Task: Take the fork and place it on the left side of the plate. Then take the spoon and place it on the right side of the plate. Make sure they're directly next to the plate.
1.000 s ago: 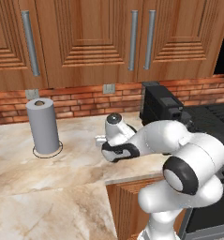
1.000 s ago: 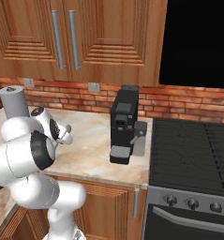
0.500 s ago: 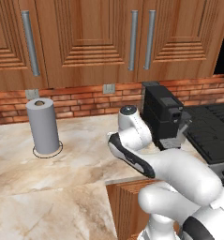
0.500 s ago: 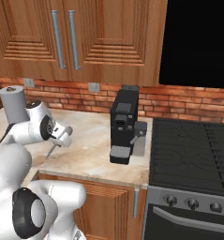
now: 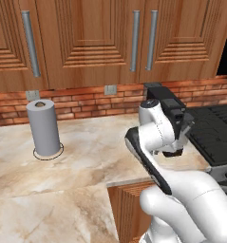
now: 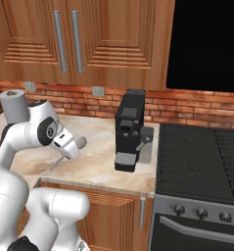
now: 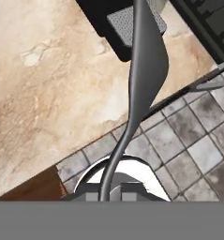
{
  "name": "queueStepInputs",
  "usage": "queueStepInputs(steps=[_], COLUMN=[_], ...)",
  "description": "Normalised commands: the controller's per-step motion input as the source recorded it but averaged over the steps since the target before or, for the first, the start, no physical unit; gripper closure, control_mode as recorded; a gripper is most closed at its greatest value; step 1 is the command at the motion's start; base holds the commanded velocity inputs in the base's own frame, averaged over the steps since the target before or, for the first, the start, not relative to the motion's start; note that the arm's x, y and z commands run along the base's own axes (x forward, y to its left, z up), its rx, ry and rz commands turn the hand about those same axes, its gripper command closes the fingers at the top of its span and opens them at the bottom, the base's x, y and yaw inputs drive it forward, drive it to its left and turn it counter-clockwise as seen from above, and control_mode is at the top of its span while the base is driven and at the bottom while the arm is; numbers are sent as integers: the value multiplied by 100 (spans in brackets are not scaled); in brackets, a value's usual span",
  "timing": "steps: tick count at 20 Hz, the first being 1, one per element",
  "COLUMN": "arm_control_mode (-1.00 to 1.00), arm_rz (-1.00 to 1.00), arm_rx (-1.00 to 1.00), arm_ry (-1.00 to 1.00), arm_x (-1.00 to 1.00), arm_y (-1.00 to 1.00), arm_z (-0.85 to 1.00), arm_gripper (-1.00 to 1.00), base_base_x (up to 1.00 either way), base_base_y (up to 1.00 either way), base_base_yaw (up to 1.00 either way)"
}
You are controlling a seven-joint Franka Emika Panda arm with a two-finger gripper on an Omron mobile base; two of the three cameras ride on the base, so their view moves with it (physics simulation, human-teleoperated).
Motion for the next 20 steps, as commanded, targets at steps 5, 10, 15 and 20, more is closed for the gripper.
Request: queueStepInputs(steps=[5, 10, 15, 20], arm_control_mode=[-100, -100, -100, -100], arm_rz=[-8, 0, 1, 3], arm_rx=[5, 2, 0, 0], arm_ry=[-7, -16, -23, -5], arm_x=[-47, -8, 0, 3], arm_y=[-55, -13, 0, 0], arm_z=[29, 23, 3, 0], arm_gripper=[100, 100, 100, 100], base_base_x=[0, 0, 0, 0], base_base_y=[0, 0, 0, 0], base_base_yaw=[0, 0, 0, 0])
